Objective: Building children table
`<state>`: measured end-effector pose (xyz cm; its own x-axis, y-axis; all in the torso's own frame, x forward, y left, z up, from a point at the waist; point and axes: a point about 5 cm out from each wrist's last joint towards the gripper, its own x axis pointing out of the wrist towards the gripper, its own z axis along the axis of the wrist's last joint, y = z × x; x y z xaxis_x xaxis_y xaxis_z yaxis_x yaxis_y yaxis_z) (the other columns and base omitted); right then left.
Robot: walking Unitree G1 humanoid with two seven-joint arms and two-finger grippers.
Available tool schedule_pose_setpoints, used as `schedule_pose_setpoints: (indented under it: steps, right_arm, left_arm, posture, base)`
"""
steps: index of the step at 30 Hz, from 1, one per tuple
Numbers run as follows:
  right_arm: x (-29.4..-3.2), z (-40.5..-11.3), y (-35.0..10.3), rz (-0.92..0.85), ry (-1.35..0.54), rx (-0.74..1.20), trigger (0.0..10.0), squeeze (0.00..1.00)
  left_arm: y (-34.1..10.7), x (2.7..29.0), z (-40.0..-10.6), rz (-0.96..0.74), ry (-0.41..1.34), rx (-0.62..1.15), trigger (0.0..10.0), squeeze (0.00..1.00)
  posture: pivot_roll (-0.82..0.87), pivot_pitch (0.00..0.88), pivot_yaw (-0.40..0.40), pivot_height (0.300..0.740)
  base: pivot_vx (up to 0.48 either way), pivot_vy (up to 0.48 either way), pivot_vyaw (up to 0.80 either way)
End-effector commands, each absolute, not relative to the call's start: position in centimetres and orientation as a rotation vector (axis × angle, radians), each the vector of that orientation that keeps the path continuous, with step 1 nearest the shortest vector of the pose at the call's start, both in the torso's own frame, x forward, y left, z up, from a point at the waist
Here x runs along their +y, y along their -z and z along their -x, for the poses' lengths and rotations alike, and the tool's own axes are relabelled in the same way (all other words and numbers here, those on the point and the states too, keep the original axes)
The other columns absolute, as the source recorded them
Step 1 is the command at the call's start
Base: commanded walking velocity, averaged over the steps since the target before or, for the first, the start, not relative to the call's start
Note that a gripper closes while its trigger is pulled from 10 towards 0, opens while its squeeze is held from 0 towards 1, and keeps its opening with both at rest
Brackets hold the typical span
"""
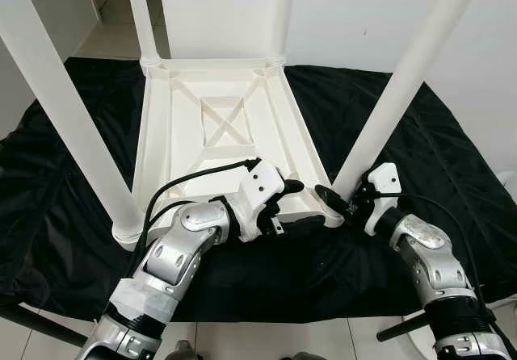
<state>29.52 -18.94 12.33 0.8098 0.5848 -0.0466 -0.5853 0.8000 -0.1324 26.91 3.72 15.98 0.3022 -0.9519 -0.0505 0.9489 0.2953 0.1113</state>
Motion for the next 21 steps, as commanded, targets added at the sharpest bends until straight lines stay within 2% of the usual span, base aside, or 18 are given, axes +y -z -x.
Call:
schedule_pose_setpoints:
  steps: [1,6,9,10,12,14,20,21]
  right_arm:
    - [-19.0,-29.2,-11.3,0.132,-0.585,0.046,10.0,0.00]
    - [-18.3,-29.3,-11.6,0.069,-0.399,0.032,10.0,0.00]
    - [-17.1,-29.1,-12.0,-0.018,-0.216,0.014,10.0,0.00]
    - [-17.1,-29.1,-12.0,-0.018,-0.216,0.014,10.0,0.00]
    - [-16.7,-29.0,-11.9,-0.083,-0.072,0.021,10.0,0.00]
    - [-16.1,-28.6,-11.6,-0.071,0.060,0.025,10.0,0.00]
    - [-15.3,-28.2,-11.3,-0.109,0.140,0.034,10.0,0.00]
    - [-14.3,-28.0,-11.2,-0.124,0.143,0.038,10.0,0.00]
  left_arm:
    - [-16.1,3.5,-26.8,-0.123,1.276,-0.026,10.0,0.00]
    - [-16.0,3.5,-26.6,-0.119,1.276,-0.025,10.0,0.00]
    - [-15.9,3.4,-26.5,-0.115,1.275,-0.025,10.0,0.00]
    - [-15.9,3.4,-26.5,-0.115,1.275,-0.025,10.0,0.00]
    - [-15.9,3.4,-26.5,-0.115,1.276,-0.025,10.0,0.00]
    - [-15.9,3.4,-26.4,-0.112,1.273,-0.026,10.0,0.00]
    - [-15.8,3.4,-26.4,-0.111,1.271,-0.026,10.0,0.00]
    - [-15.8,3.4,-26.4,-0.112,1.272,-0.025,10.0,0.00]
  posture:
    - [0.02,0.000,-0.038,0.740]
    - [0.03,0.000,-0.051,0.740]
    - [0.03,0.000,-0.059,0.740]
    - [0.03,0.000,-0.059,0.740]
    - [0.03,0.000,-0.063,0.740]
    - [0.04,0.000,-0.069,0.740]
    - [0.04,0.000,-0.069,0.740]
    - [0.04,0.000,-0.073,0.740]
  base:
    - [0.000,0.000,0.00]
    - [0.000,0.000,0.00]
    - [0.000,0.000,0.00]
    - [0.000,0.000,0.00]
    - [0.000,0.000,0.00]
    - [0.000,0.000,0.00]
    - [0.000,0.000,0.00]
    - [0.000,0.000,0.00]
